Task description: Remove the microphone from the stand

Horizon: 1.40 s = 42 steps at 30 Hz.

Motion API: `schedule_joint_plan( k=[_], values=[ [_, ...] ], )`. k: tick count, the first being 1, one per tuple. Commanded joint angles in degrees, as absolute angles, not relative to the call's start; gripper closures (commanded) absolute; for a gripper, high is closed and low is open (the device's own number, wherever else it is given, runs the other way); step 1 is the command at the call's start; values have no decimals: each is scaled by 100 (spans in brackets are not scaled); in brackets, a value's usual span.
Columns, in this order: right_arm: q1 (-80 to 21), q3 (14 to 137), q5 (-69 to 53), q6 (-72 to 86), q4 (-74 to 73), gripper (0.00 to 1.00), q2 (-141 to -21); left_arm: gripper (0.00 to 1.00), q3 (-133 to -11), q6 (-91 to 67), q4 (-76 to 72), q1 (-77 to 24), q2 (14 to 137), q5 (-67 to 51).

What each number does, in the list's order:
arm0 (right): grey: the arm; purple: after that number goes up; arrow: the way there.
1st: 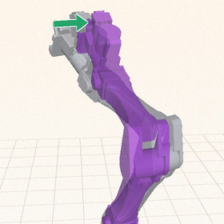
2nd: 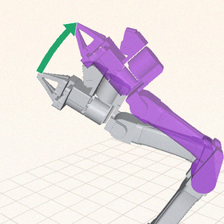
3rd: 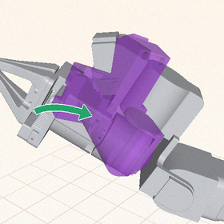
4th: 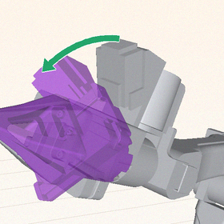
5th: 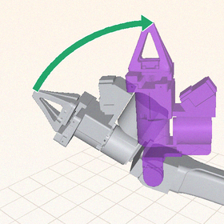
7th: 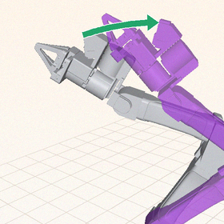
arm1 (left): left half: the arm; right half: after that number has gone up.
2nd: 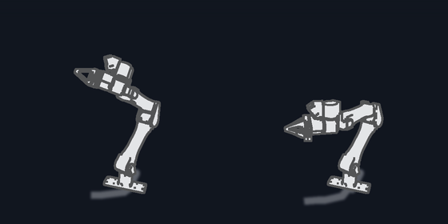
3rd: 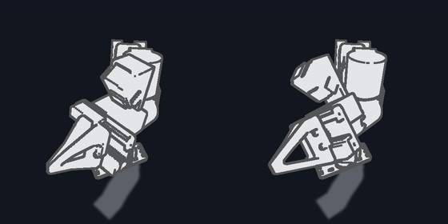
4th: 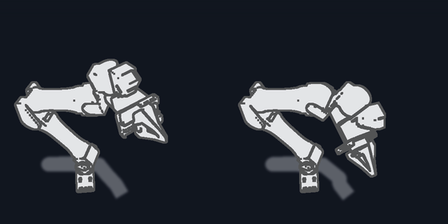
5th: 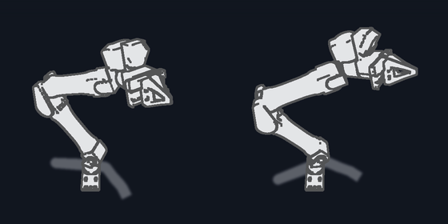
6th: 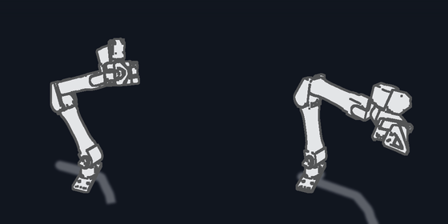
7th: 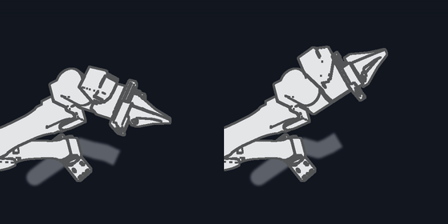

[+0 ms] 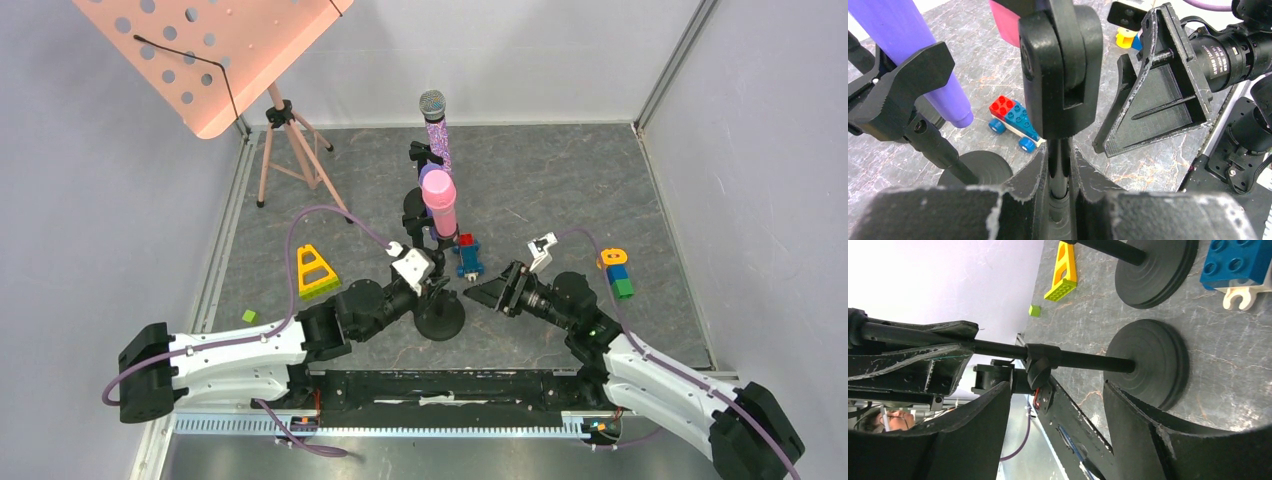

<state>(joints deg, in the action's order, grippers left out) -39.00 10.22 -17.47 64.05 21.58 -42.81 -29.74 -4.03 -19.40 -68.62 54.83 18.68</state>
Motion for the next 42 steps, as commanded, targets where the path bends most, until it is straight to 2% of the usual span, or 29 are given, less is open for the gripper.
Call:
schedule_joint_plan(
  k=[1, 3, 7, 11, 13, 25, 28, 30, 33, 40, 42],
  values=[
    [-3940, 970, -2027, 6751, 3040, 27, -4537, 87, -2974, -592, -2605, -6900, 5429, 2180],
    [-3937, 1009, -2041, 6827, 3168, 29, -4701, 81, -2935, -716, -2560, -6908, 5423, 2189],
    [-3946, 1032, -2158, 7020, 3544, 31, -5020, 62, -3030, -826, -2220, -6904, 5396, 2219],
    [-3963, 1101, -2223, 7173, 3895, 36, -5392, 48, -3116, -817, -2038, -6903, 5379, 2137],
    [-3989, 1200, -2267, 7143, 3899, 38, -5542, 46, -3178, -813, -1910, -6899, 5366, 2106],
    [-4117, 1089, -2285, 7544, 4595, 45, -5959, 49, -3447, -607, -1357, -6847, 5326, 1959],
    [-4154, 1091, -2312, 7617, 4772, 48, -6065, 53, -3635, -583, -1172, -6814, 5488, 1786],
    [-4169, 1133, -2345, 7594, 4781, 49, -6130, 61, -3698, -571, -1068, -6811, 5561, 1728],
    [-4206, 1151, -2344, 7613, 4792, 51, -6217, 66, -3676, -604, -1089, -6795, 5580, 1660],
    [-4282, 1172, -2386, 7695, 5028, 60, -6337, 71, -3666, -607, -998, -6796, 5602, 1684],
    [-4299, 1159, -2381, 7707, 5124, 82, -6353, 77, -3704, -598, -968, -6794, 5610, 1755]
  ],
)
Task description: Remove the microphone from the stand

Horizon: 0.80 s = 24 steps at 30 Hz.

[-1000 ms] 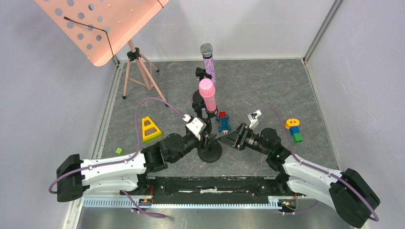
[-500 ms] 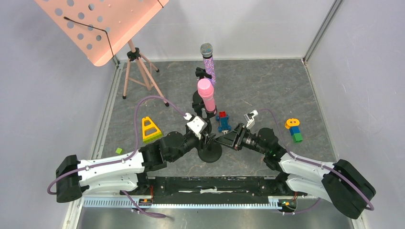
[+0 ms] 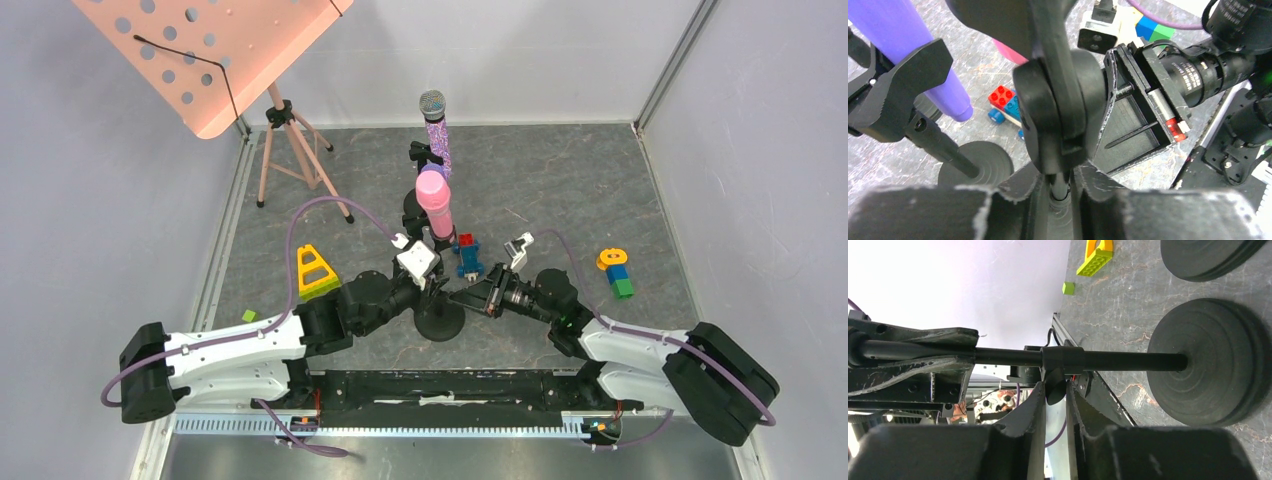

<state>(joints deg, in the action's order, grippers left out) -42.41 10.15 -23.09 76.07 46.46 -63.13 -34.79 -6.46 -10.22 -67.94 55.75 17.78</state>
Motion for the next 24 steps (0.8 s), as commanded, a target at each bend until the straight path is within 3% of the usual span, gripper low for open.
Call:
schedule_joint_plan(
  k=[1, 3, 7, 11, 16, 21, 24],
  values=[
    [-4299, 1164, -2386, 7709, 5145, 86, -6366, 78, -3701, -591, -967, -6801, 5611, 1777],
    [-4298, 1161, -2412, 7692, 5134, 75, -6387, 80, -3717, -581, -984, -6793, 5640, 1797],
    [-4306, 1098, -2461, 7705, 5251, 75, -6500, 85, -3769, -602, -943, -6791, 5719, 1710],
    [-4307, 983, -2492, 7737, 5515, 81, -6584, 84, -3743, -683, -926, -6793, 5739, 1696],
    [-4309, 976, -2434, 7474, 5494, 87, -6561, 98, -3760, -720, -970, -6794, 5763, 1647],
    [-4339, 1056, -2471, 6819, 5258, 99, -6460, 98, -3711, -1016, -873, -6789, 5727, 1588],
    [-4366, 1018, -2439, 6483, 5273, 99, -6375, 98, -3603, -1247, -976, -6789, 5619, 1569]
  ],
)
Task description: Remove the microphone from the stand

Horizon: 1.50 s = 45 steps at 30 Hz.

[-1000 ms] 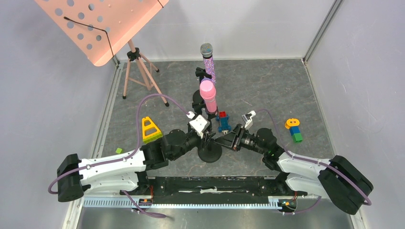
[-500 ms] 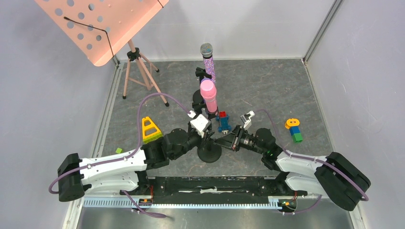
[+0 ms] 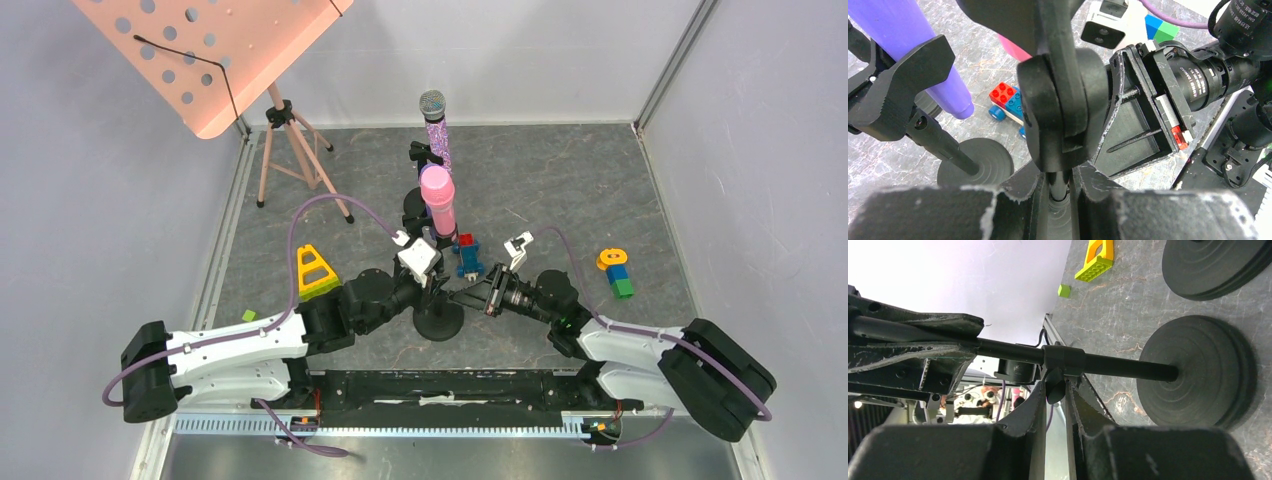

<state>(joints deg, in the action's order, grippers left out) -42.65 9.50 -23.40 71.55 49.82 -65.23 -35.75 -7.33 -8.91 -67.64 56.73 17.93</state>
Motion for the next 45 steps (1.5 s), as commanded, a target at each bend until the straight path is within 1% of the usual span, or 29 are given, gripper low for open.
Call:
schedule_joint_plan(
  k=[1, 5, 7, 9, 11, 12, 15, 16, 19, 20, 26, 31, 35, 45],
  values=[
    [-4378, 1027, -2460, 6330, 5261, 99, -6359, 98, -3589, -1295, -984, -6793, 5587, 1569],
    [-4404, 1214, -2529, 5898, 4821, 100, -6373, 98, -3508, -1310, -1016, -6788, 5536, 1458],
    [-4411, 1224, -2538, 5873, 4825, 100, -6409, 86, -3458, -1318, -1095, -6789, 5503, 1503],
    [-4412, 1228, -2530, 5924, 4844, 100, -6429, 84, -3442, -1286, -1153, -6790, 5469, 1514],
    [-4410, 1223, -2529, 5946, 4844, 100, -6453, 73, -3436, -1242, -1216, -6792, 5437, 1556],
    [-4412, 1232, -2521, 5942, 4829, 100, -6458, 71, -3433, -1208, -1249, -6793, 5425, 1549],
    [-4411, 1253, -2527, 5888, 4812, 100, -6505, 71, -3467, -1160, -1275, -6777, 5436, 1509],
    [-4413, 1259, -2532, 5857, 4808, 100, -6513, 71, -3470, -1160, -1274, -6773, 5449, 1486],
    [-4412, 1294, -2521, 5685, 4795, 100, -6542, 94, -3430, -1215, -1274, -6774, 5481, 1469],
    [-4412, 1322, -2529, 5619, 4790, 100, -6539, 98, -3416, -1230, -1274, -6771, 5490, 1466],
    [-4452, 1411, -2442, 4791, 4689, 100, -6442, 98, -3331, -1339, -1275, -6774, 5429, 1296],
    [-4538, 1648, -2183, 3740, 3825, 100, -6273, 98, -3257, -1462, -1352, -6773, 5409, 977],
    [-4594, 1764, -2097, 3235, 3348, 100, -6097, 98, -3298, -1512, -1415, -6770, 5457, 593],
    [-4658, 1424, -1759, 2147, 3486, 98, -5572, 98, -3604, -1450, -1250, -6770, 5572, 362]
  ],
)
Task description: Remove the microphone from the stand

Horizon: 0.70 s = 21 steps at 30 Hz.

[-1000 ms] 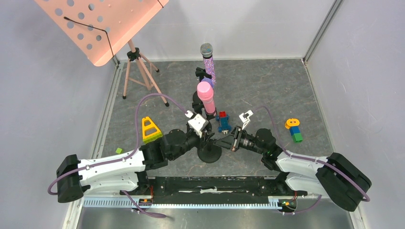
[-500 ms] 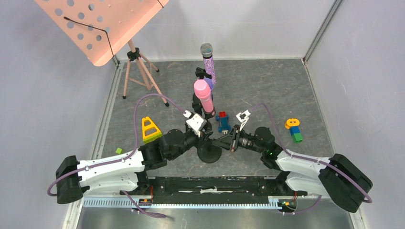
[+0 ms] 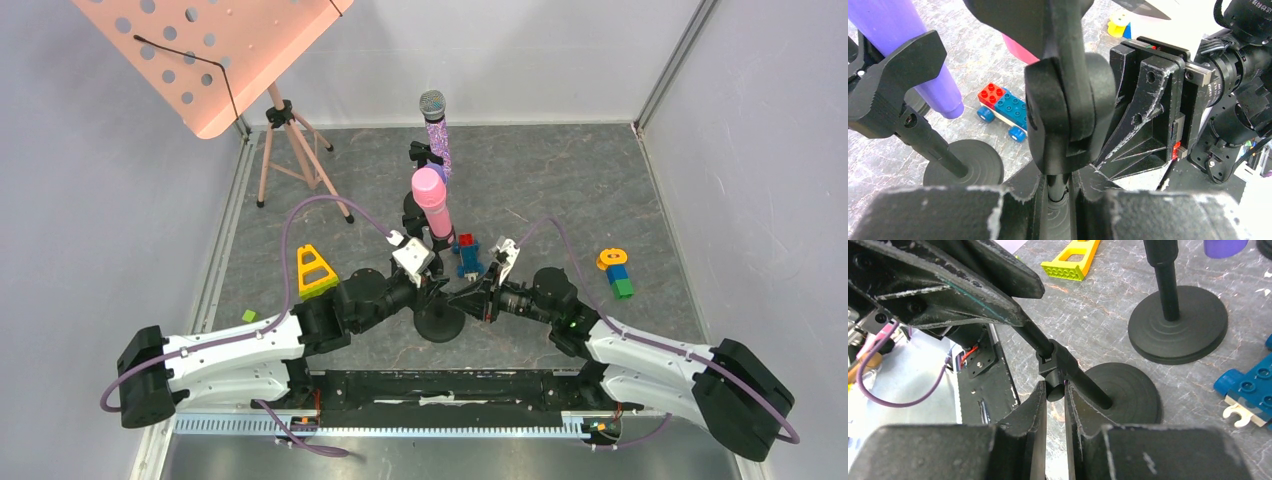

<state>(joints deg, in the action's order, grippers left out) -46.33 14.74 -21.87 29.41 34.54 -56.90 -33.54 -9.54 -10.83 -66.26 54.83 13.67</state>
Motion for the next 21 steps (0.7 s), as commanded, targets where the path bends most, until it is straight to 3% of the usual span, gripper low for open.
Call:
schedule_joint_plan(
  k=[1, 12, 21],
  values=[
    [-4668, 1429, -1750, 2085, 3502, 98, -5553, 98, -3636, -1437, -1220, -6770, 5571, 364],
    [-4954, 1401, -1560, 1737, 3639, 100, -5484, 98, -3681, -1454, -1195, -6775, 5484, 323],
    [-5386, 1574, -1022, 263, 3510, 100, -5363, 98, -3710, -1529, -1204, -6774, 5440, 238]
  ],
)
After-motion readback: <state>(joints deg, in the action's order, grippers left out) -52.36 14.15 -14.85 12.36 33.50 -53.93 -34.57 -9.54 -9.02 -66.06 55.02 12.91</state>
